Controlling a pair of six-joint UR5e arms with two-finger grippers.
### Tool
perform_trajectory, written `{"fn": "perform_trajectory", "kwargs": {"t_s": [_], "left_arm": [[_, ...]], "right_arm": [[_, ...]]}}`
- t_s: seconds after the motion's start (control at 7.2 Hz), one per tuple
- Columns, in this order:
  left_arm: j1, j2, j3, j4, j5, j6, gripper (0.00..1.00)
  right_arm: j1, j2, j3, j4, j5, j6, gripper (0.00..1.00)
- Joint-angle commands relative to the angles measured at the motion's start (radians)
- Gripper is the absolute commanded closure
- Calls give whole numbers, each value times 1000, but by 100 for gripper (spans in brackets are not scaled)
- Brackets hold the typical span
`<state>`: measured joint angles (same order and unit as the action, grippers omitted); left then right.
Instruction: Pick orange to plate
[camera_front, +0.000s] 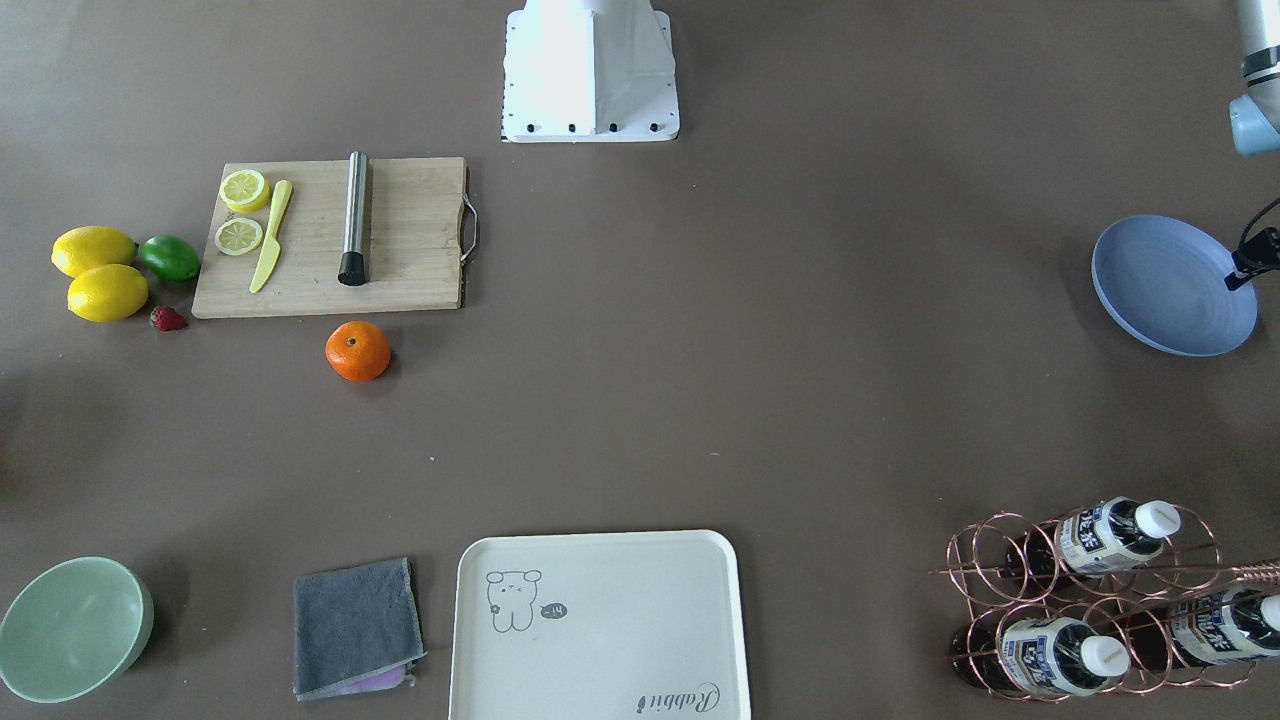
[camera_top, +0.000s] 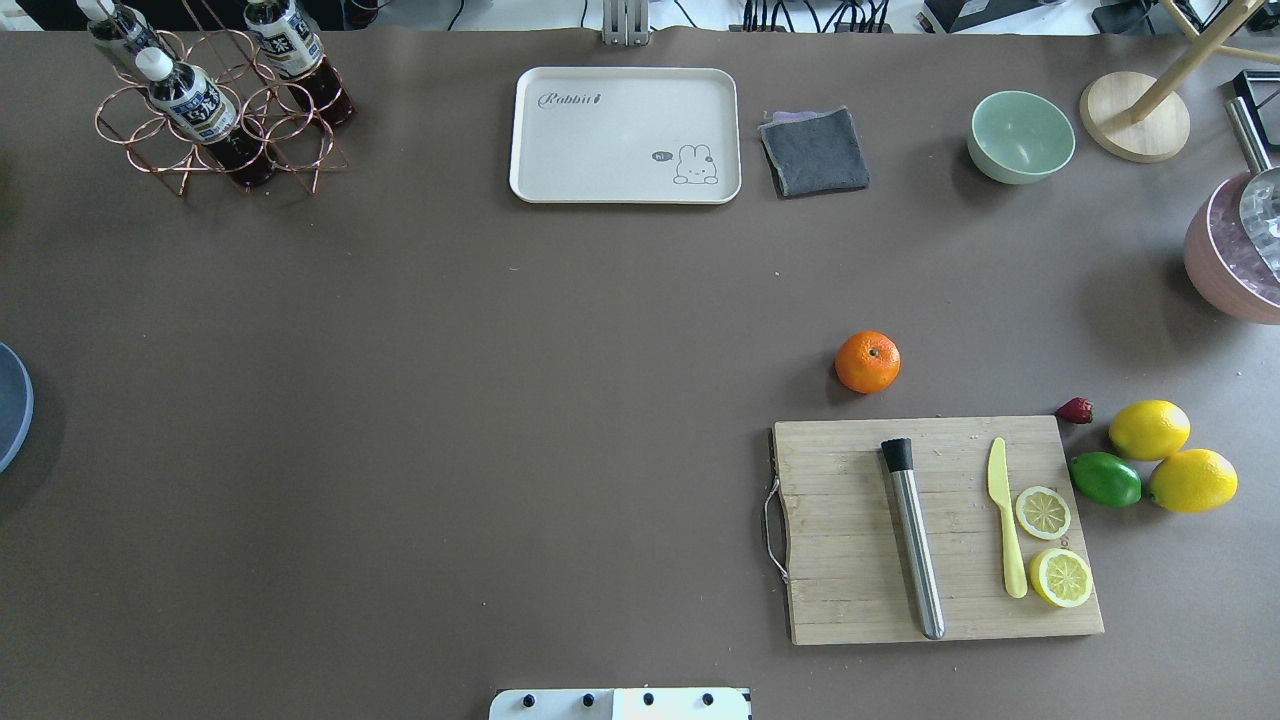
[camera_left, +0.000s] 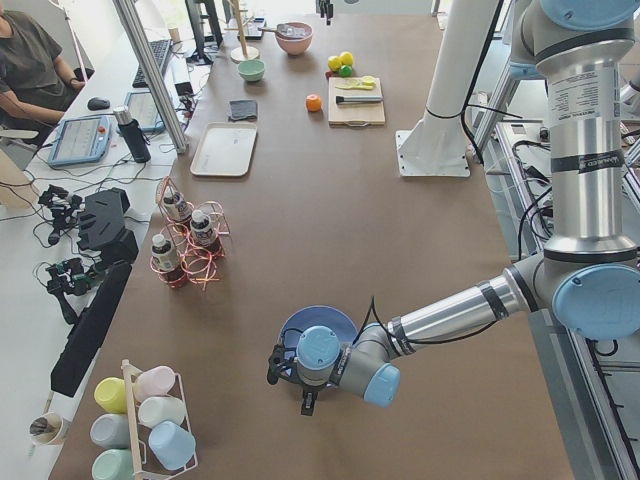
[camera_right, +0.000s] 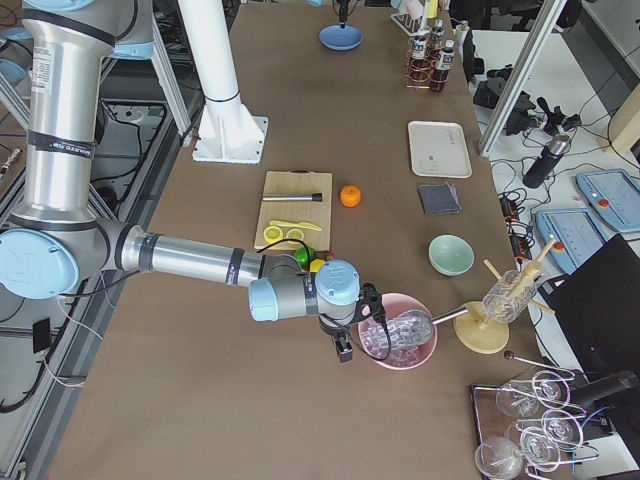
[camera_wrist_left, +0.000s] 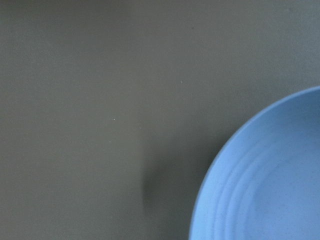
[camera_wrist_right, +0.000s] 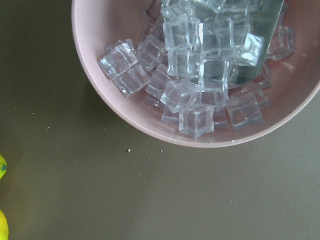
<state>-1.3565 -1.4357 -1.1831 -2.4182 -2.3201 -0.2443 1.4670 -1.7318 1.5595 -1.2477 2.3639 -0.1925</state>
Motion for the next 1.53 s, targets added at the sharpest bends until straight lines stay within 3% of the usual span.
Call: {"fn": "perform_trajectory", "kwargs": {"t_s": [0.0, 0.28, 0.42, 0.69, 0.97, 1.25, 1.39], "left_arm": [[4, 0, 13, -1, -34, -1, 30], [4, 0, 23, -1, -35, -1, 42], [4, 0, 25, -1, -36, -1, 55], [4, 1, 26, -1, -47, -15, 100], [5, -6, 2, -1, -83, -75, 100], [5, -14, -132, 13, -168, -134, 100], [5, -21, -198, 14, -186, -262, 100]], "right_arm": [[-1, 4, -3, 2, 5, 1, 0], [-4, 5, -3, 5, 21, -4, 0], [-5, 3, 1, 7, 31, -5, 0], [-5, 3, 2, 7, 47, -5, 0], [-5, 0, 8, 7, 47, -5, 0], [-5, 1, 22, 10, 47, -4, 0], [-8, 11, 42, 4, 47, 10, 0]]}}
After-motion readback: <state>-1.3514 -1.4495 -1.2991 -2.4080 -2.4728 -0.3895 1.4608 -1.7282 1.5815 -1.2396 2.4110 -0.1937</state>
